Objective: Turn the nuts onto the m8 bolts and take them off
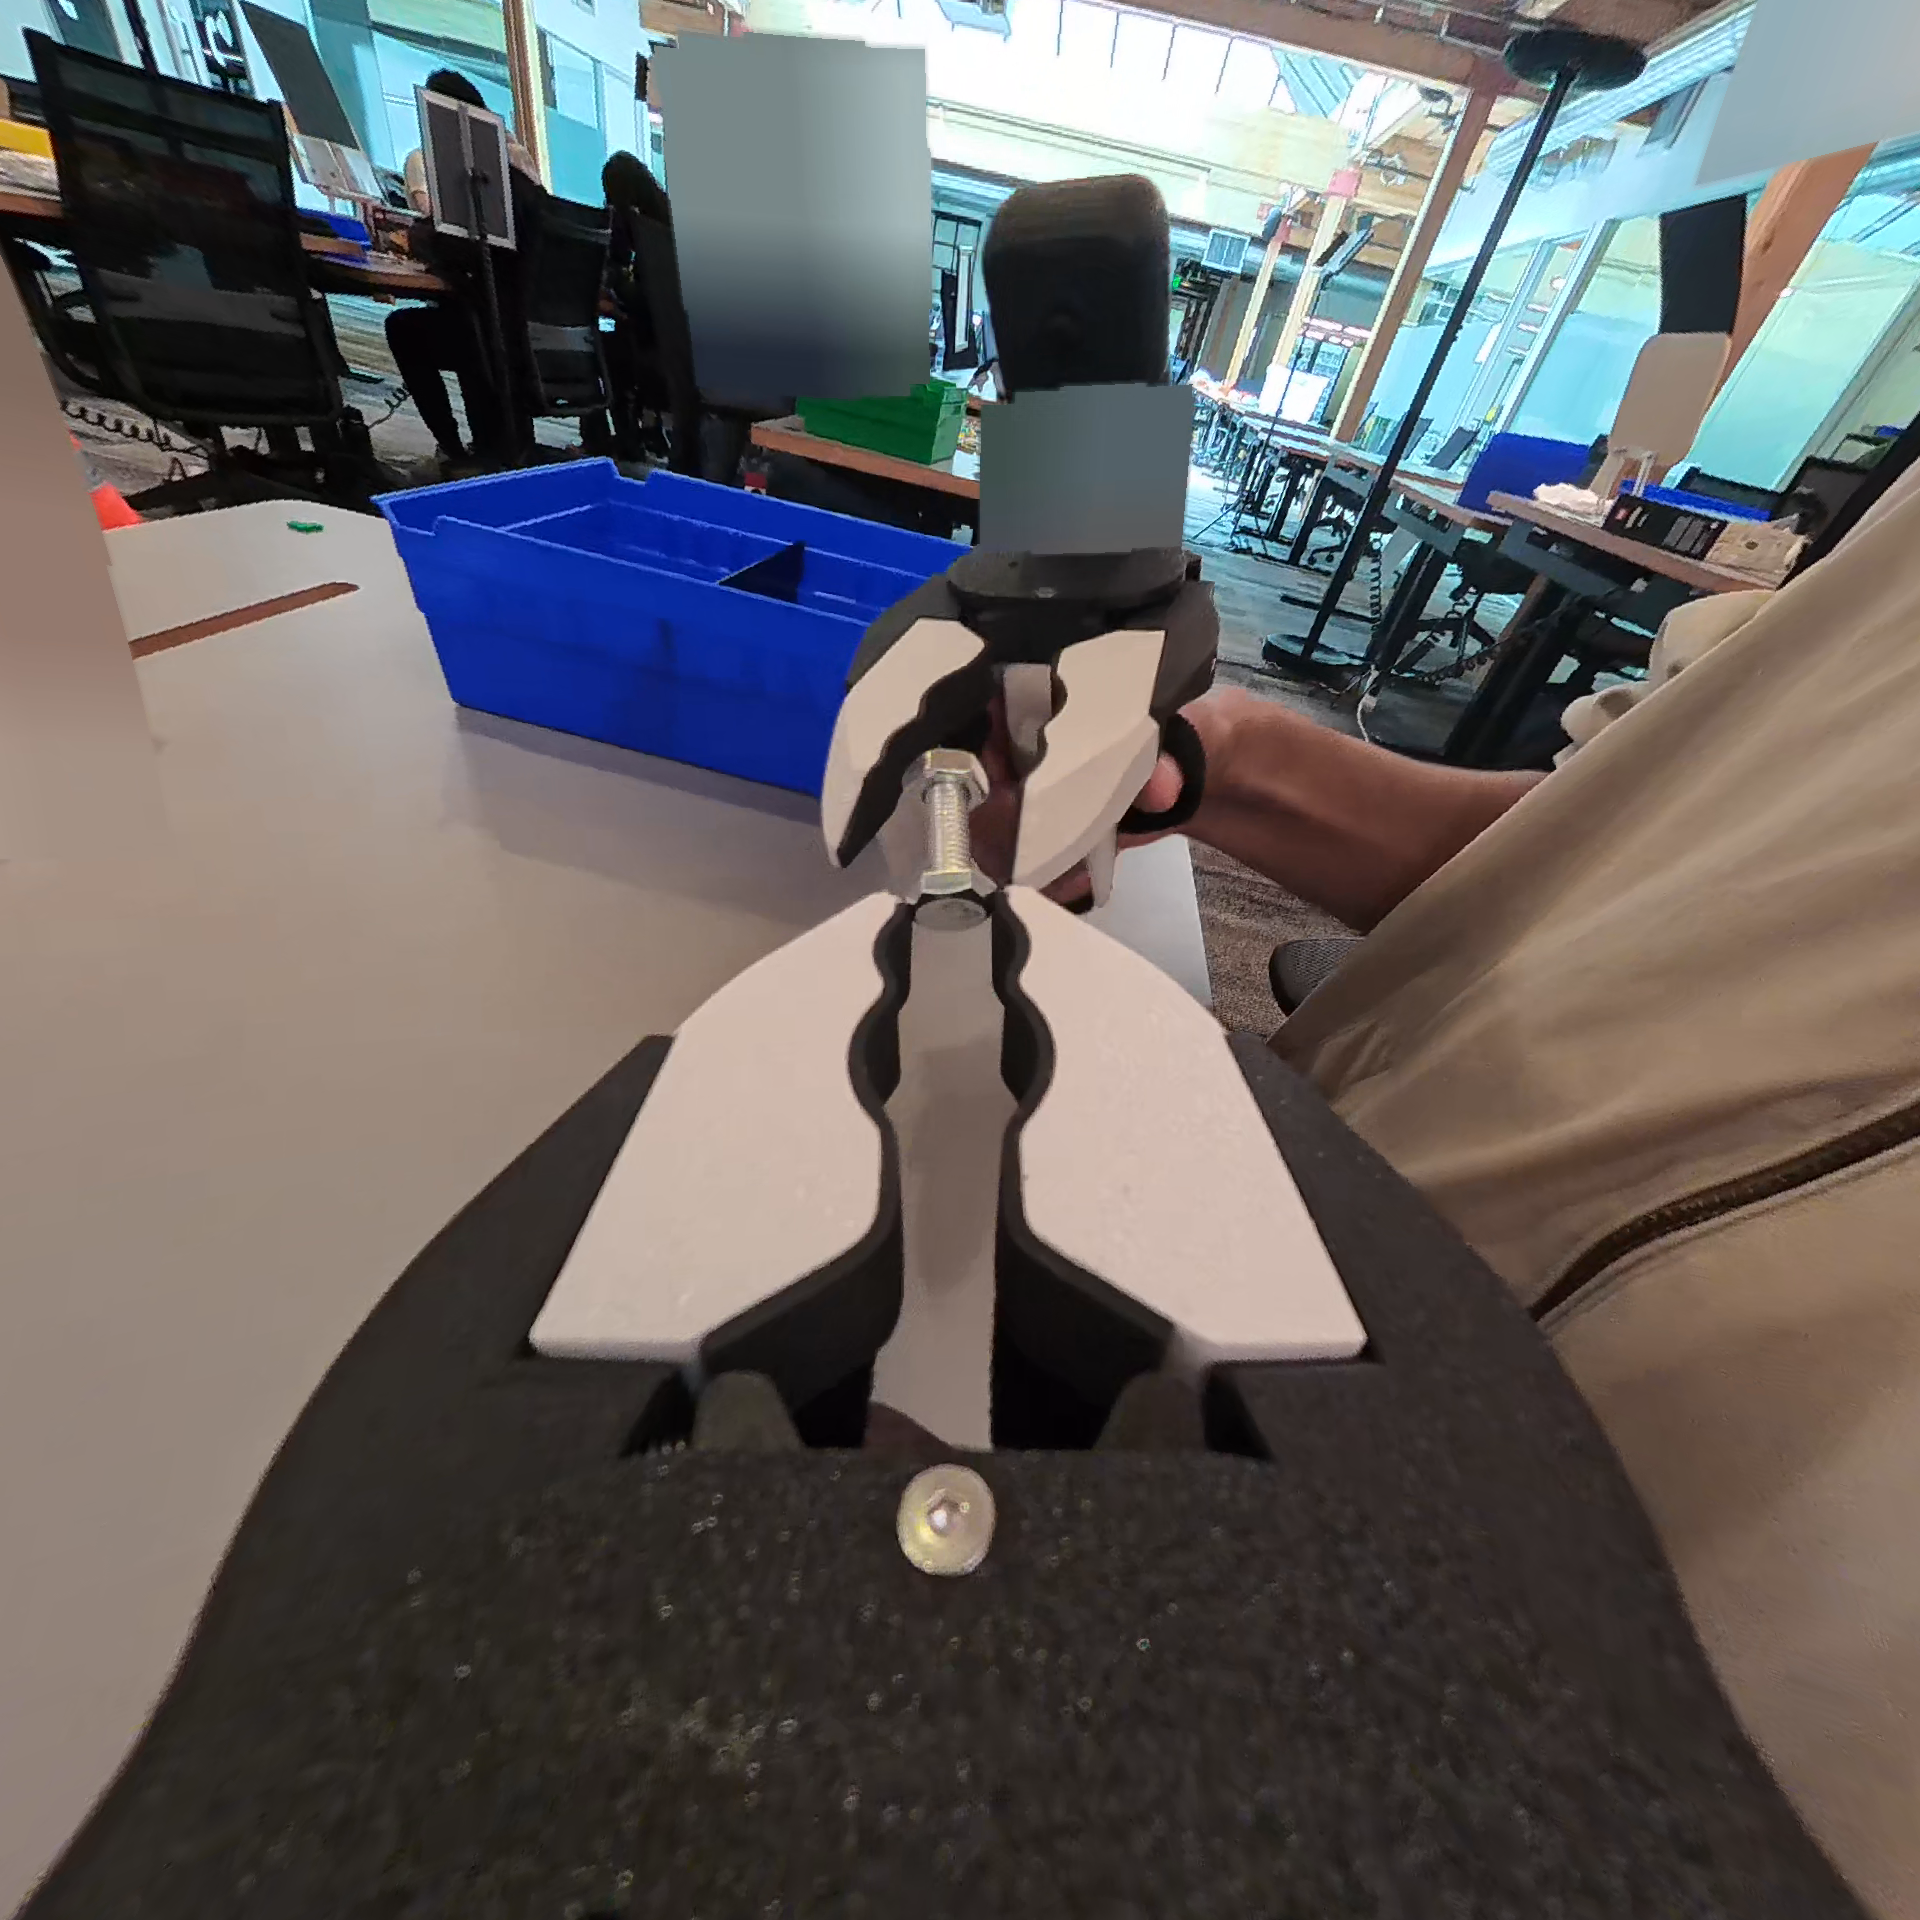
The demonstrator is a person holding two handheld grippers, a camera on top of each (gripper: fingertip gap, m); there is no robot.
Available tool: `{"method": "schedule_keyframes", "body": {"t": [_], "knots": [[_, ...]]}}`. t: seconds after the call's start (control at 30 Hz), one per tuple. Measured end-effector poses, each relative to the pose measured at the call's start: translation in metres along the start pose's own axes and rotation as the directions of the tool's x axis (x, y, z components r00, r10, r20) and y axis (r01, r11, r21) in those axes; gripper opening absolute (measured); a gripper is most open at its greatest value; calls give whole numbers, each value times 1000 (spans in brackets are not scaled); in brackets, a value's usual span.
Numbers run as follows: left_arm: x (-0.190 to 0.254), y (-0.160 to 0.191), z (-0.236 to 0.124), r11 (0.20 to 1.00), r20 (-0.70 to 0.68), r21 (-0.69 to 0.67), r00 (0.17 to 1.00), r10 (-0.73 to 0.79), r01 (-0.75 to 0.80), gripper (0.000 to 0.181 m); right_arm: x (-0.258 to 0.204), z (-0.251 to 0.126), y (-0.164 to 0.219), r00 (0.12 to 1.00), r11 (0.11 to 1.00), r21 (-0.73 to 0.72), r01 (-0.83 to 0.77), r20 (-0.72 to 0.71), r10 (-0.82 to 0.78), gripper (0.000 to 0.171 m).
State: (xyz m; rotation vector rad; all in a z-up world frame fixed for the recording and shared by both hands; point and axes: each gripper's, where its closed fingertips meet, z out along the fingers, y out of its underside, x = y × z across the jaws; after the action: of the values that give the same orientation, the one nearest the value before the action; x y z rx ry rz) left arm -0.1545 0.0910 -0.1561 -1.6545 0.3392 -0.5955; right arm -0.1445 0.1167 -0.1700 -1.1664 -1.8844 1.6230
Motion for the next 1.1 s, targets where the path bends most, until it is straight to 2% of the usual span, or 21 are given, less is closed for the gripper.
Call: {"method": "schedule_keyframes", "body": {"t": [0.17, 0.23, 0.37, 0.57, 0.6, 0.73, 0.87, 0.93, 1.03, 1.07, 1.1], "knots": [[-10, 4, 0, 997, 77, -35, 995, 65, -62, 15, 5, -6, 4, 996, 996, -14, -87, 21, 87, 38], [-12, 8, 1, 993, 101, -69, 990, 100, -93, 14, 9, -1, 0, 985, 985, 3, -170, 7, 170, 37], [-16, 17, 5, 982, 135, -128, 978, 157, -140, 14, 4, 10, -14, 931, 932, 46, -359, 85, 355, 31], [-13, 21, 7, 975, 127, -149, 975, 182, -163, 15, 3, 17, -9, 928, 931, 1, -366, 84, 364, 20], [-12, 22, 7, 975, 121, -153, 976, 179, -159, 14, 1, 17, -8, 931, 936, -5, -353, 93, 352, 15], [-6, 18, 7, 991, 54, -108, 995, 80, -74, 15, -6, 14, -10, 965, 973, -12, -232, 125, 232, 15], [3, 14, 8, 997, -38, -65, 999, -38, 35, 15, -13, 11, -11, 985, 1000, -18, 15, 170, -12, 15], [6, 15, 8, 997, -59, -60, 997, -56, 53, 15, -14, 10, -12, 971, 986, -8, 168, 173, -164, 15], [5, 16, 10, 997, -44, -65, 998, -34, 32, 15, -14, 9, -15, 946, 958, -12, 285, 165, -280, 15], [4, 14, 10, 998, -38, -59, 999, -27, 25, 15, -14, 8, -19, 944, 956, 8, 292, 159, -289, 17], [4, 14, 9, 998, -33, -62, 999, -18, 16, 15, -15, 6, -23, 949, 961, 35, 273, 157, -275, 31]]}}
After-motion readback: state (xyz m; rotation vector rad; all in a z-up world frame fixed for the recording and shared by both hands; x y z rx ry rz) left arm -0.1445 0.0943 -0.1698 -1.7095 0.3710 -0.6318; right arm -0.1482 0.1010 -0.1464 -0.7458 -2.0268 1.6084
